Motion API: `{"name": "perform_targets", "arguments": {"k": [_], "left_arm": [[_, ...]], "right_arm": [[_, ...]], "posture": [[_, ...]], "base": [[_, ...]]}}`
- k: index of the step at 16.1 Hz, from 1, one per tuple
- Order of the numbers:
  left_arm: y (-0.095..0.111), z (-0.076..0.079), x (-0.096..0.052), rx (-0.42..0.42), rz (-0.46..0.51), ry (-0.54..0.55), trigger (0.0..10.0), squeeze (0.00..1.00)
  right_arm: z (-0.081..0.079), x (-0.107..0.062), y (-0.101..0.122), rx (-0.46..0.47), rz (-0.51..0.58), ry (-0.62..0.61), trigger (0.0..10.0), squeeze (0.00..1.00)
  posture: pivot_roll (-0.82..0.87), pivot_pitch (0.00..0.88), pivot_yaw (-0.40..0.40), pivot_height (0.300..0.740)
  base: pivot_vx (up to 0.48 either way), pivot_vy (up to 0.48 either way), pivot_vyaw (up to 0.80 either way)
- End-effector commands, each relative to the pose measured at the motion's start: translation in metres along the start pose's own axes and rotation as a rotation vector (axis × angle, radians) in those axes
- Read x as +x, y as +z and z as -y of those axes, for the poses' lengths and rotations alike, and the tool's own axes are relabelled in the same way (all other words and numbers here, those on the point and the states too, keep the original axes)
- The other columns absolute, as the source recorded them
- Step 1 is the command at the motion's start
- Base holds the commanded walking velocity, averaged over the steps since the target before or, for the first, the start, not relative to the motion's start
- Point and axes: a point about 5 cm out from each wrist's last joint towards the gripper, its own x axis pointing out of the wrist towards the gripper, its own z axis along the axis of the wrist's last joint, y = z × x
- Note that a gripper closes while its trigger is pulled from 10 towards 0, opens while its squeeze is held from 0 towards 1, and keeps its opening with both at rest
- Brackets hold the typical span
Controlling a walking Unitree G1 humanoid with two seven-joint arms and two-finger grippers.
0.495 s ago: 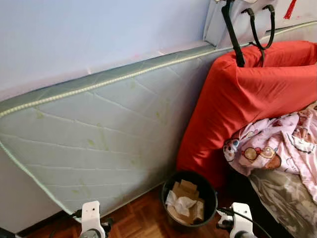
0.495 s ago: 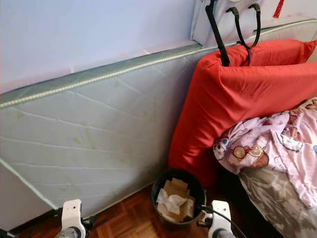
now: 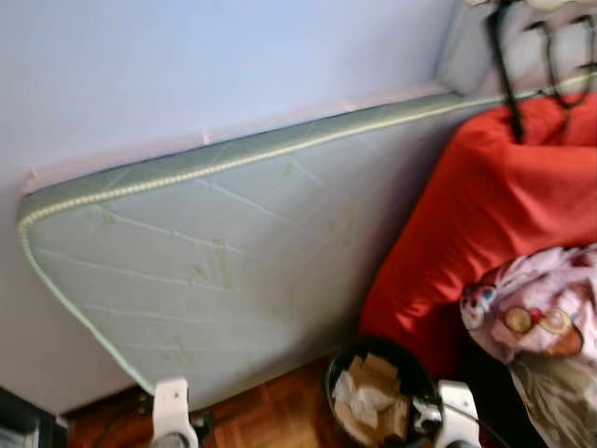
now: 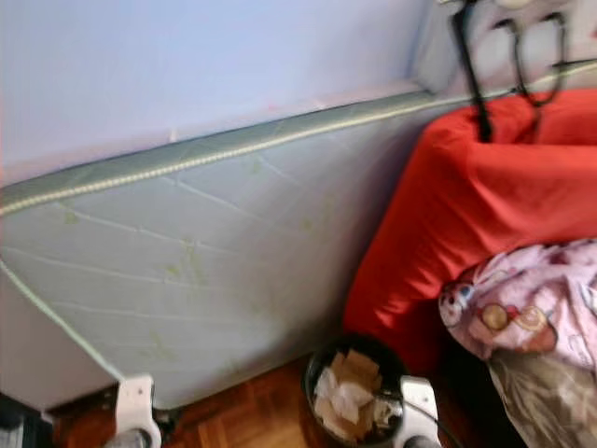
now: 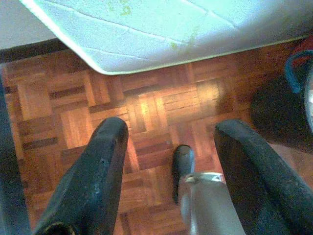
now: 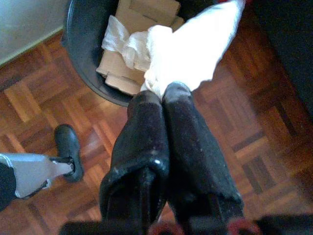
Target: Clean up the room
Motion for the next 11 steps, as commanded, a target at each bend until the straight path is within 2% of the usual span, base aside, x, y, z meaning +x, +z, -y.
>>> {"name": "perform_targets", "arguments": {"k": [1, 4, 7, 8, 11], "left_arm": [[0.0004, 0.003, 0.0005, 0.004, -0.007, -0.008, 10.0, 0.0], [0.0008, 0.003, 0.0005, -0.001, 0.0, -0.008, 10.0, 0.0], [0.0011, 0.0027, -0.0001, -0.002, 0.02, -0.02, 10.0, 0.0], [0.0015, 0.0021, -0.0008, -0.004, 0.044, -0.028, 10.0, 0.0], [-0.0013, -0.0007, -0.003, -0.05, 0.081, -0.021, 10.0, 0.0]], "right_arm": [[0.0044, -0.0015, -0.0041, -0.002, -0.006, -0.012, 10.0, 0.0], [0.0044, -0.0015, -0.004, -0.004, -0.005, -0.011, 10.0, 0.0], [0.004, -0.0019, -0.0036, -0.006, 0.019, -0.008, 10.0, 0.0], [0.0038, -0.0024, -0.0049, 0.026, 0.037, -0.013, 10.0, 0.0], [0.0033, -0.004, -0.0062, 0.017, 0.08, 0.002, 10.0, 0.0]], "posture": [[0.03, 0.0, 0.004, 0.74], [0.03, 0.0, 0.005, 0.74], [0.03, 0.0, 0.011, 0.74], [0.03, 0.0, 0.015, 0.74], [0.02, 0.0, 0.021, 0.74]], "base": [[0.289, 0.0, 0.0], [0.282, 0.0, 0.0], [0.0, 0.0, 0.0], [0.0, 0.0, 0.0], [0.0, 0.0, 0.0]]}}
